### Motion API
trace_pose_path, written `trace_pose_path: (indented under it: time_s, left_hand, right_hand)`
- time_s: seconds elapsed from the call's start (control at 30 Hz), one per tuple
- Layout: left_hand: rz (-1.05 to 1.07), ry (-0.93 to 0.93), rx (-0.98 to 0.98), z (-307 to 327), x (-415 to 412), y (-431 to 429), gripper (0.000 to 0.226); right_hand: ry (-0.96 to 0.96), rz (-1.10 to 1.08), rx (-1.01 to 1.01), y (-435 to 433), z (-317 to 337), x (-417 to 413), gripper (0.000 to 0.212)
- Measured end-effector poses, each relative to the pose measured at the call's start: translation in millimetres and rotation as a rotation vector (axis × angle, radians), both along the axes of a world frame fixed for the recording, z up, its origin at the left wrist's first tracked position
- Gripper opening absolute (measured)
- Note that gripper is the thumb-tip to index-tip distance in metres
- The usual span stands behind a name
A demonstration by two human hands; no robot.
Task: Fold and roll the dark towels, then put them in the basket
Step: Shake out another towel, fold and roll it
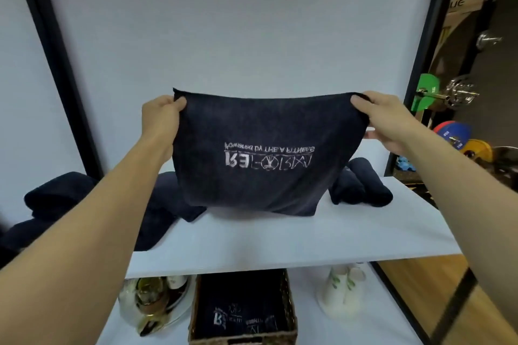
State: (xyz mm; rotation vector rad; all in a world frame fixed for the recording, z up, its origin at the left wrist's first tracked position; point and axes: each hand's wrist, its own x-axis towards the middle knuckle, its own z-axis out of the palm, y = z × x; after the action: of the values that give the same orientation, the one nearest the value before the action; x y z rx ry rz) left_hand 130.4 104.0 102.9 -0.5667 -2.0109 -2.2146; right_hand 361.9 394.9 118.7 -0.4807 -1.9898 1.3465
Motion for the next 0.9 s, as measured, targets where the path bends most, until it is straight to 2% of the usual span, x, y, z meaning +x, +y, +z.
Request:
trace_pose_path:
  time_s: [0.17,0.33,0.4,0.47,0.53,0.6,0.67,0.7,0.77,0.83,0.9]
  left_hand:
    - [0.088,-0.112,-0.190,-52,-32,19,0.020]
    - [0.186,-0.169,-0.355,-88,-88,54,0.020]
    - [0.216,-0.207,-0.365,-100,-117,72,0.020]
    - [0.210,-0.282,-0.333,-111,-139,92,0.009]
    - [0.155,-0.373,-0.278,-124,-153,111,0.021]
    - [0.117,-0.375,-0.304,-142,-159,126,0.035]
    - [0.077,-0.238,-0.532,-162,-156,132,0.053]
    - [0.005,-0.138,-0.676,-170,-147,131,0.060]
    - [-0.222,0.057,-0.905,-184,-121,121,0.059]
    - [-0.426,0.258,-1.085,-195,-90,102,0.060]
    - [-0.555,0.440,-1.274,-207,-63,80,0.085]
  right_hand:
    - [-0.109,-0.040,0.015,23,-37,-29,0.013]
    - [-0.232,-0.111,0.105,71,-76,-99,0.011]
    - [-0.268,-0.135,0.092,90,-93,-132,0.014]
    - [-0.291,-0.146,0.041,106,-109,-162,0.017]
    - [-0.313,-0.144,-0.044,112,-126,-187,0.010]
    - [-0.328,-0.109,-0.150,113,-147,-205,0.022]
    - [-0.388,-0.070,-0.168,108,-170,-217,0.040]
    - [-0.451,-0.047,-0.097,103,-182,-217,0.049]
    - [-0.559,0.041,0.080,85,-203,-209,0.057]
    - [-0.570,0.150,0.161,61,-218,-190,0.050]
    - [-0.559,0.229,0.232,41,-230,-165,0.032]
